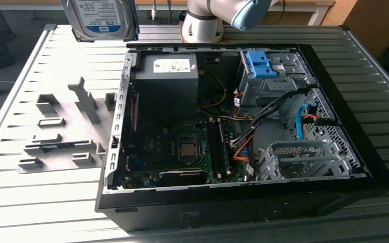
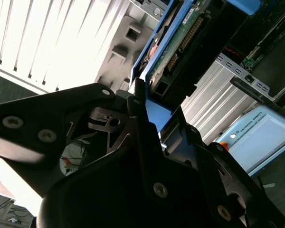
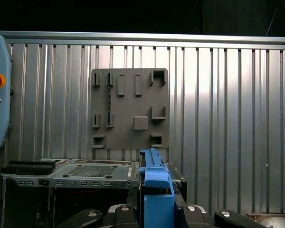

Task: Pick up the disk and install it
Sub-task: 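Pick up the disk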

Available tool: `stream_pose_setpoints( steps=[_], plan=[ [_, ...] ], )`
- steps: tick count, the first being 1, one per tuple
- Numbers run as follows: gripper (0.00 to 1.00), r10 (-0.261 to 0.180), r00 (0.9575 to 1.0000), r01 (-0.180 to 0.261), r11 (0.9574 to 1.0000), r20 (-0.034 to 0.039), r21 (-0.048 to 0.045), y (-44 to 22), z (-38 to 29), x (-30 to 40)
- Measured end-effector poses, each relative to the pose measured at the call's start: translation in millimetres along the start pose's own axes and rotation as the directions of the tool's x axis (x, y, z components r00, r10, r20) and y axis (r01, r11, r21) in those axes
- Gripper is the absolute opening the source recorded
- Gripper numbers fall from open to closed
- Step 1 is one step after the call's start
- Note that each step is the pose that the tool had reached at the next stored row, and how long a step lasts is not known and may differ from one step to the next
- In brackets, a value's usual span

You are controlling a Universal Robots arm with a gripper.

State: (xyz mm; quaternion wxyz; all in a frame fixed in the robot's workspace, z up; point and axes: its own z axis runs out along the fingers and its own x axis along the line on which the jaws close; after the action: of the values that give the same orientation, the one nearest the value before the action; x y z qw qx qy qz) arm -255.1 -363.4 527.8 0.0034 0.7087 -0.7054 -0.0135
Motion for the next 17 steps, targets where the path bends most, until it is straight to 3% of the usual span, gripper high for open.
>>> stream_pose_setpoints(
  steps=[4, 7, 17],
  plan=[
    [0.36, 0.0, 1.0, 0.0, 1.0, 0.0, 0.0, -2.7, -0.1, 0.0],
    [0.36, 0.0, 1.0, 0.0, 1.0, 0.0, 0.0001, -9.3, -0.2, 0.1],
    [0.36, 0.0, 1.0, 0.0, 1.0, 0.0, 0.0, -43.9, -1.0, 0.2]
  ],
)
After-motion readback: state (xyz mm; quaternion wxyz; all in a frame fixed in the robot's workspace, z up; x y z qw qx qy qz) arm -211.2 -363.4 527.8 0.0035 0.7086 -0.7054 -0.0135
